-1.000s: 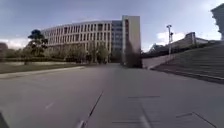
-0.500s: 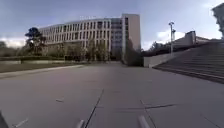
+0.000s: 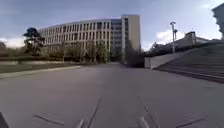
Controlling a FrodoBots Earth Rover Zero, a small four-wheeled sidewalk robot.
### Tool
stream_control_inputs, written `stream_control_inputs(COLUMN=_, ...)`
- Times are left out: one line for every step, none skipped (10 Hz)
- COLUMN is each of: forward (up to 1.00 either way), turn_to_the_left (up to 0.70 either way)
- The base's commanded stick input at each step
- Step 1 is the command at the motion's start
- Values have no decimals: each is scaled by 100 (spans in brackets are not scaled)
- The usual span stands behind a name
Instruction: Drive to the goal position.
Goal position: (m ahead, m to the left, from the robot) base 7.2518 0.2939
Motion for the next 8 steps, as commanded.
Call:
stream_control_inputs(forward=100, turn_to_the_left=0)
stream_control_inputs(forward=100, turn_to_the_left=0)
stream_control_inputs(forward=100, turn_to_the_left=0)
stream_control_inputs(forward=100, turn_to_the_left=0)
stream_control_inputs(forward=100, turn_to_the_left=0)
stream_control_inputs(forward=100, turn_to_the_left=0)
stream_control_inputs(forward=100, turn_to_the_left=0)
stream_control_inputs(forward=100, turn_to_the_left=0)
